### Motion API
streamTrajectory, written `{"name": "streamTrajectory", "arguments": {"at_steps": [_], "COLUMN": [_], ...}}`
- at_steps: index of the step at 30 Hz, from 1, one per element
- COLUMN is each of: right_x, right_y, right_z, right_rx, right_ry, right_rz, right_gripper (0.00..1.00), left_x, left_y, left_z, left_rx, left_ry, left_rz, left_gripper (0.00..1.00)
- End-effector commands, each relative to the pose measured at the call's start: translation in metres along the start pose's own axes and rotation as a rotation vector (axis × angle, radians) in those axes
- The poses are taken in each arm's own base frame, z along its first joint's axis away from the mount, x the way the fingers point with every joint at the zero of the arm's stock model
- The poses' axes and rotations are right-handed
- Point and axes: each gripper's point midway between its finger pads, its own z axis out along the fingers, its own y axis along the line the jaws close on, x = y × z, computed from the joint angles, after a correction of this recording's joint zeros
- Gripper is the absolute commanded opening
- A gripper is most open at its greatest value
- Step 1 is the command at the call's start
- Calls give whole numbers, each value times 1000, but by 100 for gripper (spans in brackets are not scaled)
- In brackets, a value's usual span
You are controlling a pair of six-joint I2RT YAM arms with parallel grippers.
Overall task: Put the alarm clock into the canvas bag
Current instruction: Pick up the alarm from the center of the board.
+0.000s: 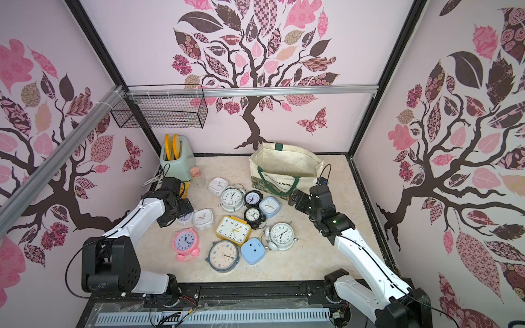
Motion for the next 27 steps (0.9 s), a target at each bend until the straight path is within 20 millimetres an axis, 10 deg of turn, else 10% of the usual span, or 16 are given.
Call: {"name": "streamTrajectory", "arguments": {"at_steps": [1, 27], "right_x": [6, 32], "right_y": [14, 47], "right_z": [-8, 10], "right_rx": [-23, -208], "right_ry": [58, 197], "right_rz": [-103, -151], "right_gripper": [100, 100], "left_x": [-20, -18], "left_y": [-10, -28], "left_z": [-6, 35], "left_rx": [32, 15], "left_ry": [-46, 44], "left_rz": [30, 59], "left_gripper": [98, 98]}}
